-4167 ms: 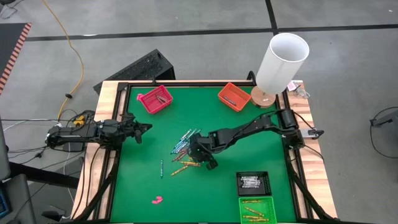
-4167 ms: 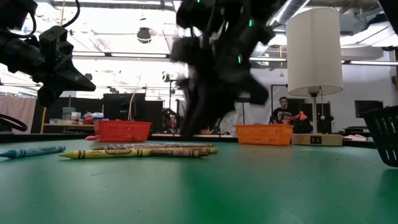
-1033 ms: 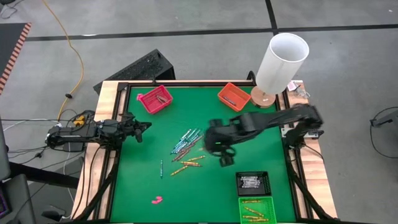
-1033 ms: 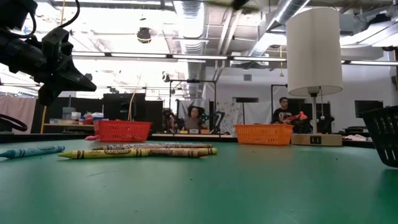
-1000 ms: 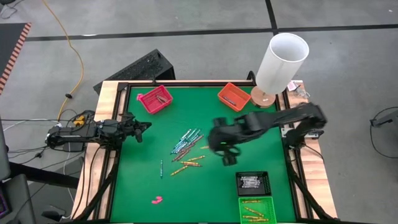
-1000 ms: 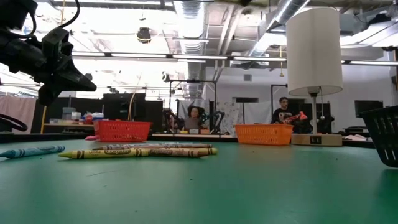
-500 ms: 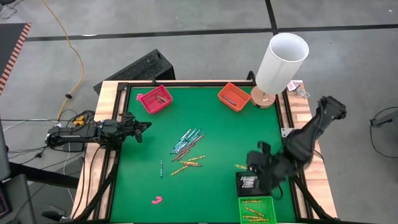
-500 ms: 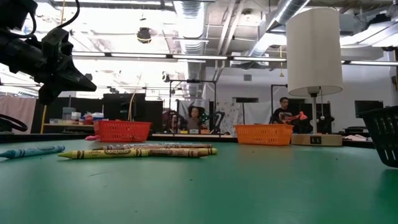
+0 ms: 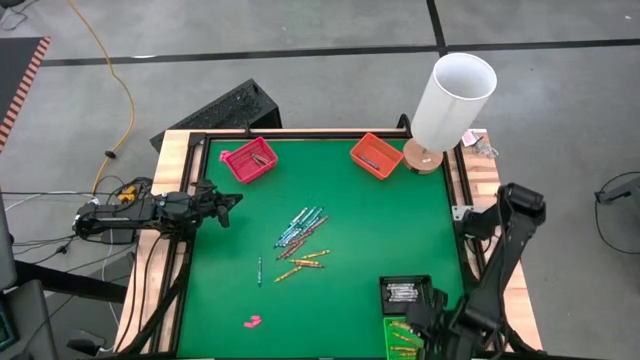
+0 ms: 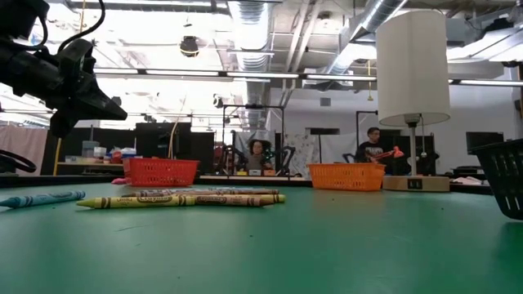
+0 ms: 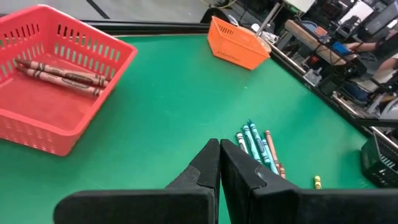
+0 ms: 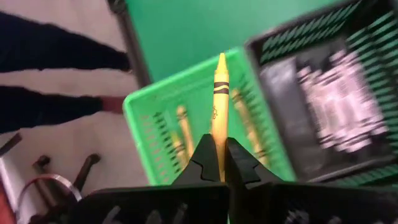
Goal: Sort crayons
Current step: Put the yellow crayon into the green bin
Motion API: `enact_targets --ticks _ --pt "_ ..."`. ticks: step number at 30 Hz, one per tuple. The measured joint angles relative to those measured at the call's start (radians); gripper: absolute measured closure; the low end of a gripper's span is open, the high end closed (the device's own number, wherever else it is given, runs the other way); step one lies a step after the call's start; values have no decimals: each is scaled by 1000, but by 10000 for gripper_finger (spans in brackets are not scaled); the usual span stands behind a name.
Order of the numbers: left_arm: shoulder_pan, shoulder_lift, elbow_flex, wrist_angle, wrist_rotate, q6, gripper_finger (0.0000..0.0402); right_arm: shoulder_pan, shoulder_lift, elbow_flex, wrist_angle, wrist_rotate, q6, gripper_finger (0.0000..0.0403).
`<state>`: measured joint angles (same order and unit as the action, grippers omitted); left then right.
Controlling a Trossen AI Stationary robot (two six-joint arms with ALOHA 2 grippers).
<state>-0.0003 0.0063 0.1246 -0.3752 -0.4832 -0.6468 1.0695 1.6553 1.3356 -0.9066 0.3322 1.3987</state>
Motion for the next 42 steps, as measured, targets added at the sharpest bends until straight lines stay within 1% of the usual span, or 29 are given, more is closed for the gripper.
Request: enact_targets --ticks 3,7,12,13,17,22,30,35,38,42 --pt "0 0 0 0 0 7 401 16 29 0 27 -43 20 403" --pt "0 0 0 0 -1 16 401 27 51 0 20 -77 19 403" --pt "0 0 0 2 0 15 401 -2 54 -55 101 -204 -51 403" --pt "0 0 0 2 0 15 402 -8 55 -63 110 -217 -67 403" --pt "0 0 0 2 0 15 401 -41 55 -70 111 -225 -130 401" --pt "0 0 0 2 0 15 401 -67 55 -70 98 -226 -194 387" --pt "0 0 0 2 1 29 401 -90 55 -70 98 -236 -192 337" --pt "0 0 0 2 2 48 402 -104 53 -70 100 -303 -195 311" --pt "0 0 0 2 2 52 402 -124 29 -70 121 -309 -207 302" --pt "0 0 0 2 2 51 401 -193 -48 -70 126 -295 -300 300"
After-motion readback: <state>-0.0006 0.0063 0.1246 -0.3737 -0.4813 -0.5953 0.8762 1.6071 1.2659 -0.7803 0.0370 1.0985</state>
